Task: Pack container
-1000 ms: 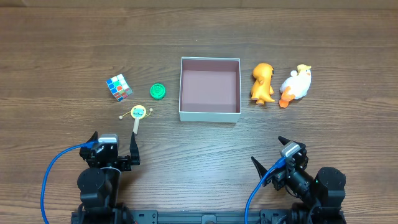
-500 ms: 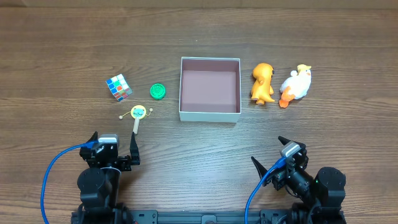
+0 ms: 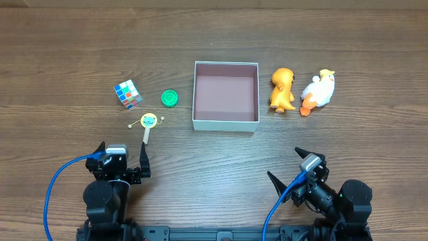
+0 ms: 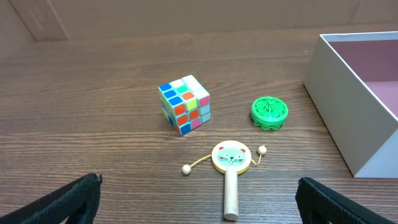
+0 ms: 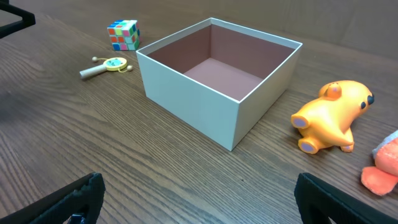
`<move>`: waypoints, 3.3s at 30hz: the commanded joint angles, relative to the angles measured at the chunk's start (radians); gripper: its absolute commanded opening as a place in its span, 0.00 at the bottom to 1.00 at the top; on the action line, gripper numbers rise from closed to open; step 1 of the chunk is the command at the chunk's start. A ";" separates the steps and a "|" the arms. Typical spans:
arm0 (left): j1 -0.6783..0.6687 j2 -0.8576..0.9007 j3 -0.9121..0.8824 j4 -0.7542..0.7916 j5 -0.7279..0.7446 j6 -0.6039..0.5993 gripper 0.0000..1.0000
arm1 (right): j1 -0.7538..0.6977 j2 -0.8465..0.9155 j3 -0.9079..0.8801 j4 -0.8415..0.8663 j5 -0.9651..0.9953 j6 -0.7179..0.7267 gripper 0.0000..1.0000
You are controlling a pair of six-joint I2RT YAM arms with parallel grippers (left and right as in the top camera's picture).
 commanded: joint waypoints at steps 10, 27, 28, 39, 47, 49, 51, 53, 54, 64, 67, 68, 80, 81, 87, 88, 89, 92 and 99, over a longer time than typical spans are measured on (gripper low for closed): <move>-0.005 -0.010 -0.005 0.010 0.122 -0.068 1.00 | 0.008 -0.012 -0.002 0.150 -0.188 0.205 1.00; -0.005 0.161 0.312 -0.085 0.272 -0.193 1.00 | 0.008 0.321 0.270 0.145 0.108 0.605 1.00; -0.005 0.202 0.341 -0.085 0.269 -0.194 1.00 | 0.008 0.369 0.315 0.121 0.114 0.580 1.00; -0.005 0.845 0.772 -0.164 0.254 -0.194 1.00 | 0.008 1.040 0.986 -0.412 0.296 0.445 1.00; -0.005 1.188 0.859 -0.206 0.261 -0.194 1.00 | 0.014 1.356 1.015 -0.240 0.275 0.479 1.00; -0.005 1.223 0.859 -0.205 0.261 -0.194 1.00 | 0.021 1.441 1.035 -0.227 0.354 0.494 1.00; -0.005 1.241 0.859 -0.204 0.261 -0.194 1.00 | 0.031 1.520 1.071 -0.219 0.397 0.499 1.00; -0.005 1.249 0.859 -0.204 0.253 -0.194 1.00 | 0.040 1.592 1.108 -0.199 0.431 0.524 1.00; -0.005 1.250 0.859 -0.204 0.253 -0.194 1.00 | 0.045 1.621 1.123 -0.182 0.434 0.528 1.00; -0.005 1.252 0.859 -0.214 0.254 -0.194 1.00 | 0.080 1.767 1.138 -0.053 0.534 0.604 0.94; -0.005 1.252 0.859 -0.214 0.253 -0.194 1.00 | 0.098 1.813 1.138 -0.039 0.534 0.604 0.93; -0.005 1.252 0.859 -0.214 0.254 -0.194 1.00 | 0.103 1.824 1.138 -0.035 0.534 0.604 0.93; -0.005 1.252 0.859 -0.214 0.254 -0.194 1.00 | 0.116 1.941 1.137 -0.003 0.546 0.652 0.51; -0.005 1.252 0.859 -0.214 0.254 -0.194 1.00 | 0.116 1.944 1.137 -0.008 0.546 0.652 0.44; -0.005 1.252 0.859 -0.214 0.254 -0.194 1.00 | 0.116 1.853 1.147 -0.068 0.547 0.652 0.19; -0.005 1.252 0.859 -0.214 0.254 -0.194 1.00 | 0.116 1.810 1.164 -0.096 0.555 0.652 0.17; -0.005 1.252 0.859 -0.214 0.254 -0.194 1.00 | 0.119 1.763 1.185 -0.132 0.563 0.652 0.17; -0.005 1.252 0.859 -0.214 0.253 -0.194 1.00 | 0.141 1.610 1.248 -0.231 0.567 0.653 0.11; -0.005 1.252 0.859 -0.214 0.254 -0.194 1.00 | 0.343 1.422 1.261 -0.248 0.489 0.766 0.10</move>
